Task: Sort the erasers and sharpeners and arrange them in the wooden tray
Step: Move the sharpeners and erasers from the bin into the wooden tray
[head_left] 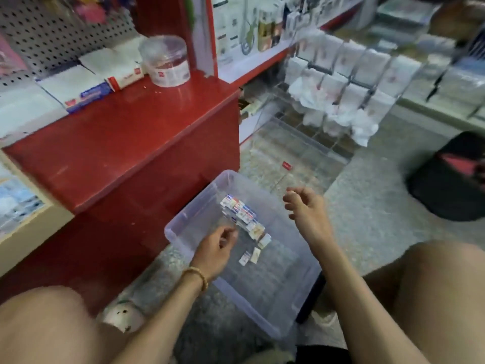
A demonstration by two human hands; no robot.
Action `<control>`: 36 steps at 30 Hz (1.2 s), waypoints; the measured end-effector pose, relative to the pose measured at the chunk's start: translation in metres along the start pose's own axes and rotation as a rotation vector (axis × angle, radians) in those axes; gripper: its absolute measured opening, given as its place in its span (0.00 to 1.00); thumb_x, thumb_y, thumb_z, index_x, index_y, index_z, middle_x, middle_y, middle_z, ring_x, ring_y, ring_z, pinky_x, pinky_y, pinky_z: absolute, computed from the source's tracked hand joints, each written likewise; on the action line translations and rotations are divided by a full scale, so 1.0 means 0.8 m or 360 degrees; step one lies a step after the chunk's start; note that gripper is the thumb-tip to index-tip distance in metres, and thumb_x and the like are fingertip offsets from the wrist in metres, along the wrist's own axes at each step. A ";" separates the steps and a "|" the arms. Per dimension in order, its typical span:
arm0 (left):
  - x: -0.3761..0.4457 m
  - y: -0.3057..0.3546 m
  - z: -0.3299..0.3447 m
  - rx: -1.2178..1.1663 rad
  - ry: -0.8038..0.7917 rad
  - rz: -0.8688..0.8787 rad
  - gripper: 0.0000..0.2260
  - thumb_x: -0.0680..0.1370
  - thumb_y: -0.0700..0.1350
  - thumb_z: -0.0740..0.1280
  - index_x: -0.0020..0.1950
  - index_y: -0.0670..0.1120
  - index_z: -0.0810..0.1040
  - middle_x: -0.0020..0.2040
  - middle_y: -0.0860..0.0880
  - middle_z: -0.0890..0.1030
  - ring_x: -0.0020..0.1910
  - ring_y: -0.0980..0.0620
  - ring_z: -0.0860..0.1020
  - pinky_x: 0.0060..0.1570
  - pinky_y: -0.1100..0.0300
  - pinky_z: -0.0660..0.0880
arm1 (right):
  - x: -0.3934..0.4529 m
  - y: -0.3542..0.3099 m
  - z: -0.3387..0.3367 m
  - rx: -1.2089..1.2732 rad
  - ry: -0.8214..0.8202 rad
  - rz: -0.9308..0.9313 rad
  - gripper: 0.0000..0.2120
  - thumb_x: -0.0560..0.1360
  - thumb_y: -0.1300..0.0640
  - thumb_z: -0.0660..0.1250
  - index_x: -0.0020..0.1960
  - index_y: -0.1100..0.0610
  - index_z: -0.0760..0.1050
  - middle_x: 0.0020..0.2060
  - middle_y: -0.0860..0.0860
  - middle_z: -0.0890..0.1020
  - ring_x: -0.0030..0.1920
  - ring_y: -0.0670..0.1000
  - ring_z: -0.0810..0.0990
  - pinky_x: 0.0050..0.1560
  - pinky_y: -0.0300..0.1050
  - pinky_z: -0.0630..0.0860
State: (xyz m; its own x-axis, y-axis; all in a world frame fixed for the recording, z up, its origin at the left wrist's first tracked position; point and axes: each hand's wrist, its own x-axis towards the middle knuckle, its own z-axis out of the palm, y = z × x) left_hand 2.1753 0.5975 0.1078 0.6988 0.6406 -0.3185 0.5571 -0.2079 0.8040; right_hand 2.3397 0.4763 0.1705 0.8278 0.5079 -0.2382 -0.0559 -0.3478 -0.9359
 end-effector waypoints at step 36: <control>0.087 -0.132 0.045 0.1164 0.0064 0.0179 0.20 0.79 0.59 0.54 0.51 0.46 0.79 0.48 0.47 0.80 0.41 0.43 0.81 0.30 0.53 0.75 | 0.187 0.287 0.231 0.0610 0.0530 0.1244 0.52 0.50 0.39 0.81 0.69 0.53 0.65 0.64 0.56 0.76 0.55 0.58 0.82 0.58 0.56 0.80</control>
State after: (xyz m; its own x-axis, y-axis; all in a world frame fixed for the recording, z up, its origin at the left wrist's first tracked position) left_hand 2.1813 0.6373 -0.0173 0.7599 0.6102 -0.2240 0.6498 -0.7042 0.2860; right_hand 2.3477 0.6184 -0.1285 0.5913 -0.0337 -0.8057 -0.7964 -0.1816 -0.5769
